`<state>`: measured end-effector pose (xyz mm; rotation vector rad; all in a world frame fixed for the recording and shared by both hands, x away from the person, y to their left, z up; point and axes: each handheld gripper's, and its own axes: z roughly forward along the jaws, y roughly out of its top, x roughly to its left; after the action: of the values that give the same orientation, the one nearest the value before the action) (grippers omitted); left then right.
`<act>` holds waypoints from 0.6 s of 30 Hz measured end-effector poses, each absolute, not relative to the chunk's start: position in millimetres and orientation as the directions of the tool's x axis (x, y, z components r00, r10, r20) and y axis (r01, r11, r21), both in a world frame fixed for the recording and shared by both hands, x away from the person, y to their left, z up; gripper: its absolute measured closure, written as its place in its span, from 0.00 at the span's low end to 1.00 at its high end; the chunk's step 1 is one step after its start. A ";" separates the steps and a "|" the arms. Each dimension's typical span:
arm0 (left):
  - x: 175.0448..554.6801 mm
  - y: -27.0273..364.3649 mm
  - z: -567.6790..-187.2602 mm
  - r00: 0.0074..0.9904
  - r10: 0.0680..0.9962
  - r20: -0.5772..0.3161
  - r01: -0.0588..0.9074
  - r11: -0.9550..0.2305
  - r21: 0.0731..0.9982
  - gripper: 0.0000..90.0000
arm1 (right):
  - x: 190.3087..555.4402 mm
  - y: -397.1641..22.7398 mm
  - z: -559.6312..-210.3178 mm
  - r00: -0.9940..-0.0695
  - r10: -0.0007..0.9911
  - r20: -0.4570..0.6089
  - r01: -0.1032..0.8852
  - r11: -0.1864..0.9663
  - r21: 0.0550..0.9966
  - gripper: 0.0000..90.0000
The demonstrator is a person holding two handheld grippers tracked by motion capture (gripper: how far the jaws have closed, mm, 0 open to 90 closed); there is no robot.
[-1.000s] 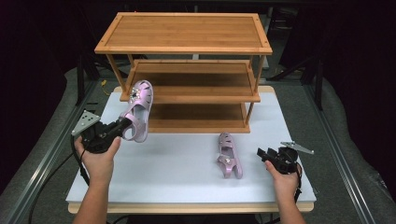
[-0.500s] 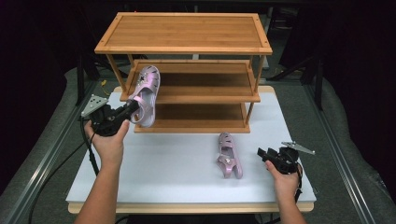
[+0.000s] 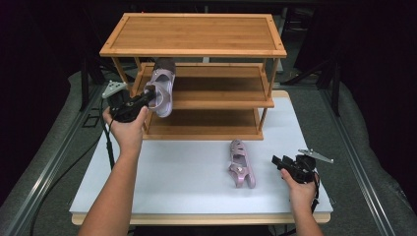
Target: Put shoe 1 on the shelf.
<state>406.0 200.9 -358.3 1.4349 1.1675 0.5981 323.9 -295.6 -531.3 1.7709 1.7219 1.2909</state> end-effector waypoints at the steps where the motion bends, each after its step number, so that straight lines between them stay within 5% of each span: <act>1: 409.4 198.5 -357.2 0.376 0.890 -0.258 0.323 0.135 0.937 0.92 | 324.0 -295.7 -531.3 -0.156 0.921 0.356 0.599 -0.199 0.775 0.54; 18: 452.3 163.7 -361.2 0.333 0.906 -0.263 0.376 0.129 0.918 0.92 | 325.2 -296.0 -531.7 -0.157 0.919 0.362 0.603 -0.201 0.772 0.54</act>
<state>452.3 163.7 -361.2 1.4566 1.2430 0.5839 325.2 -296.0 -531.7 1.7752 1.7251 1.2970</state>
